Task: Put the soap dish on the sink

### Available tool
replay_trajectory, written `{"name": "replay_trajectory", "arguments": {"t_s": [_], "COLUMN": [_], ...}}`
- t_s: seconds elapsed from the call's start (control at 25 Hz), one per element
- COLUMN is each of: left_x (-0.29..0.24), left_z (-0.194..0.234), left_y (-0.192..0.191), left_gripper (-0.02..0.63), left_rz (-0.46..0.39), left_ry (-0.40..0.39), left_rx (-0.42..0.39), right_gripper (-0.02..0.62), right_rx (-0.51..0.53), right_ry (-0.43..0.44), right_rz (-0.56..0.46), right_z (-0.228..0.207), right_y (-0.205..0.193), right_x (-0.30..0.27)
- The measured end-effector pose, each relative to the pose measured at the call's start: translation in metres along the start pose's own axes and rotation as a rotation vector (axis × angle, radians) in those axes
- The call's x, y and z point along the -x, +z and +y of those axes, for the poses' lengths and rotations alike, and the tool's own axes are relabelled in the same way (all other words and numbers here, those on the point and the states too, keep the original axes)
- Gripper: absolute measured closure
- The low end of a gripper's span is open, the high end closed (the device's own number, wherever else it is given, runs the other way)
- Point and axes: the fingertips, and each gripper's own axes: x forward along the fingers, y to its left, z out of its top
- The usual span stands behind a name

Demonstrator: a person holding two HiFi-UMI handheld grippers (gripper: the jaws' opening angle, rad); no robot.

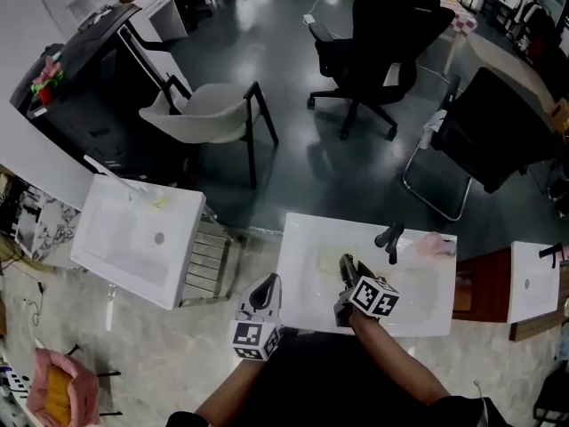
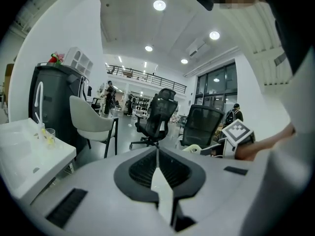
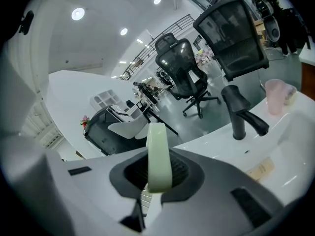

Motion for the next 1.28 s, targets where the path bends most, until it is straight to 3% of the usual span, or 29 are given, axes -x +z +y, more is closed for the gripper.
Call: {"name": "replay_trajectory", "arguments": {"t_s": [0.24, 0.68, 1.12, 1.28], "left_x": [-0.009, -0.023, -0.031, -0.025], "left_z": [0.037, 0.096, 0.131, 0.141], "left_y": [0.012, 0.019, 0.01, 0.002], "left_gripper": [0.586, 0.586, 0.586, 0.586], "left_rz": [-0.011, 0.003, 0.029, 0.055], "left_ry": [-0.047, -0.126, -0.192, -0.214], "left_rx": [0.035, 0.09, 0.106, 0.133], "right_gripper": [0.565, 0.563, 0.563, 0.563], "right_rx": [0.097, 0.167, 0.039, 0.049], "right_ry": [-0.064, -0.116, -0.217, -0.246], "right_rz": [0.038, 0.105, 0.071, 0.087], "right_z": [0.02, 0.038, 0.014, 0.006], "right_y": [-0.013, -0.041, -0.054, -0.064], "right_x": [-0.056, -0.146, -0.19, -0.198]}}
